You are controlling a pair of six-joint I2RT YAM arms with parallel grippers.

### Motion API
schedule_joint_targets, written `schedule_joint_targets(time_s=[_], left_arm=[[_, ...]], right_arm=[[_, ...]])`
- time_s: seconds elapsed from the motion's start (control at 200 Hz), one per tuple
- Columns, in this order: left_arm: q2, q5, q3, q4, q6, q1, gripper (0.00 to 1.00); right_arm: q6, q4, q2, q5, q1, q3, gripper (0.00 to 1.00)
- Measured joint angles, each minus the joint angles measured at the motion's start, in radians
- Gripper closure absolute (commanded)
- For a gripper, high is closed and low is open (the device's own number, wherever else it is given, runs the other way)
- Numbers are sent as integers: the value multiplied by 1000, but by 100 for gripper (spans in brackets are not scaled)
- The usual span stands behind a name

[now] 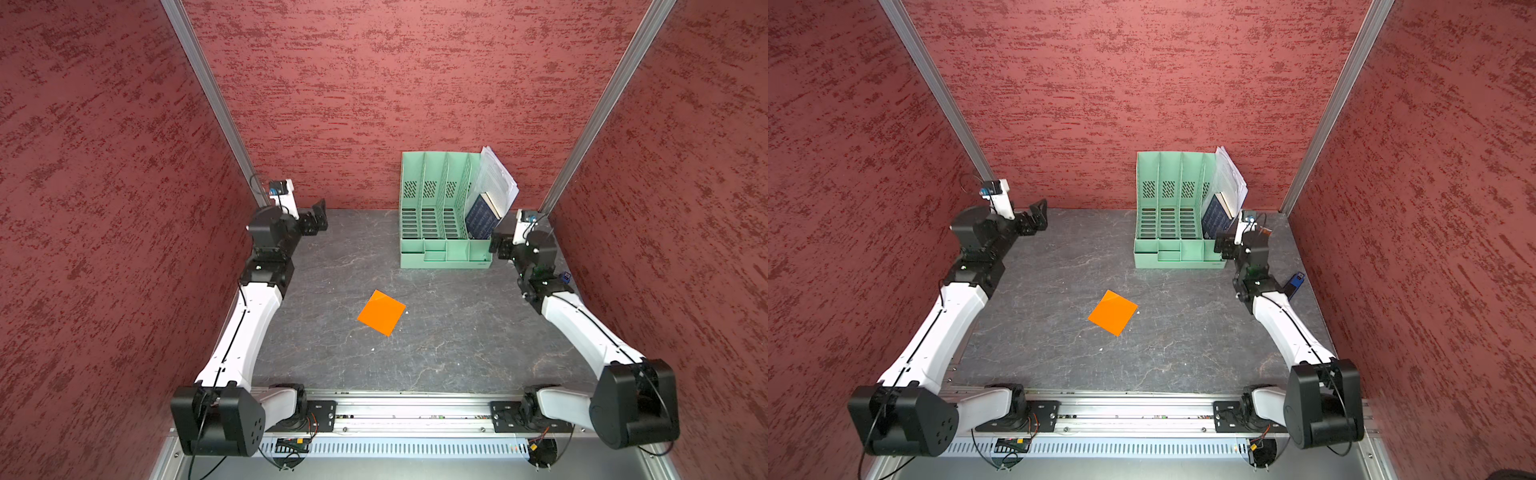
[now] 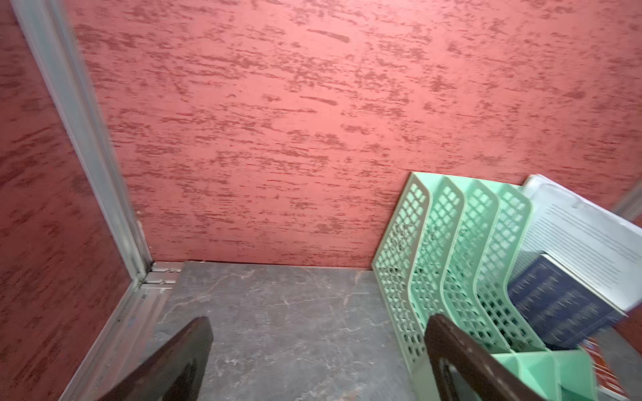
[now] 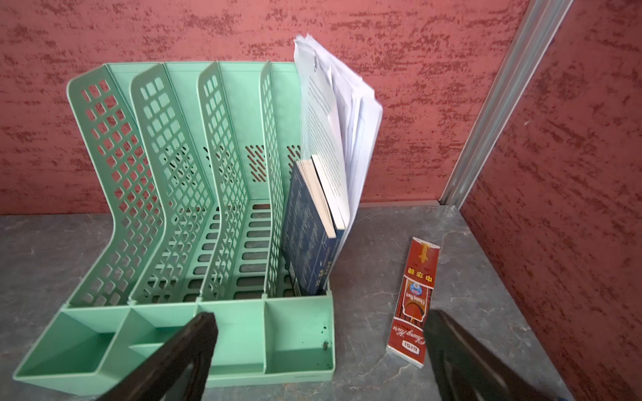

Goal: Fold the square paper along the opposite sides
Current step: Pick up the paper from the center of the board.

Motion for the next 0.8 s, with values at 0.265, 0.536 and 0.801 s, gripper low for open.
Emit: schedule_joint_targets(time_s=[0.265,0.536,0.801], left_arm=[[348,58,238,-583,142,-193,1],[617,42,239,-824,236,-362,4],[712,69,251,-824,294,-359,7]], right_arm=[[76,-511,52,64,136,107,1],[83,-613,-28,16,137,23,2],[82,-599,-6,-29,137,-1,2]])
